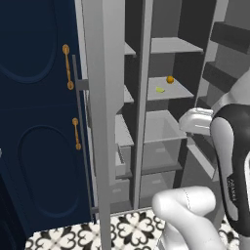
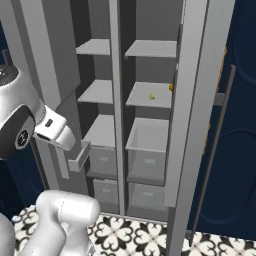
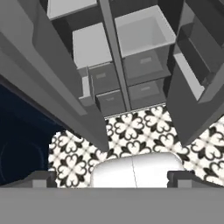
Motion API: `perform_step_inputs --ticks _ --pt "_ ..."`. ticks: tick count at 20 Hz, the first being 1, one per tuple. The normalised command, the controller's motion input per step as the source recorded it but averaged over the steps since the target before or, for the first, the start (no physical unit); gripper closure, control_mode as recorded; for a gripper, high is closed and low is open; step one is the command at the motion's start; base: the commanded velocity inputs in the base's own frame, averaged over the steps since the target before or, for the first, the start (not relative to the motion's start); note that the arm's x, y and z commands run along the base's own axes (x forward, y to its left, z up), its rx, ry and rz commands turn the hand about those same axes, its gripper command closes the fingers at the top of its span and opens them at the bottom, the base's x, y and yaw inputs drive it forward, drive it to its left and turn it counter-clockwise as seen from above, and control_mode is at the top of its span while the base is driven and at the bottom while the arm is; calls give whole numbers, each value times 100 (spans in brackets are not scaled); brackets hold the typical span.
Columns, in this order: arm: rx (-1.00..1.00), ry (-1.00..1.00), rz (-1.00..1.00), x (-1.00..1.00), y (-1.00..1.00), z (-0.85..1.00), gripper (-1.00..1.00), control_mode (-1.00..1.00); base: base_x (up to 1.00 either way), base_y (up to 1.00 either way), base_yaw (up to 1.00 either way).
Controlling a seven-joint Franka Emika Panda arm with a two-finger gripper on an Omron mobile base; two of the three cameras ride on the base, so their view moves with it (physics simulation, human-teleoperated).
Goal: Grab a lemon wedge from the fridge and one ice cube from the ice bowl, and put them in the glass of lemonade.
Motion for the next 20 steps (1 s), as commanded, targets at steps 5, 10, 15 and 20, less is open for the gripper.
perform_step_inputs --ticks 5,10,15,20 --pt "-10 -17 -1 -42 -2 21 -100 -100 0 0 0" --pt "0 -8 0 -56 0 18 -100 -100 0 0 0" --pt "0 0 0 -1 0 0 -100 -100 0 0 0" --pt "0 -2 -13 -64 -24 3 -100 -100 0 0 0"
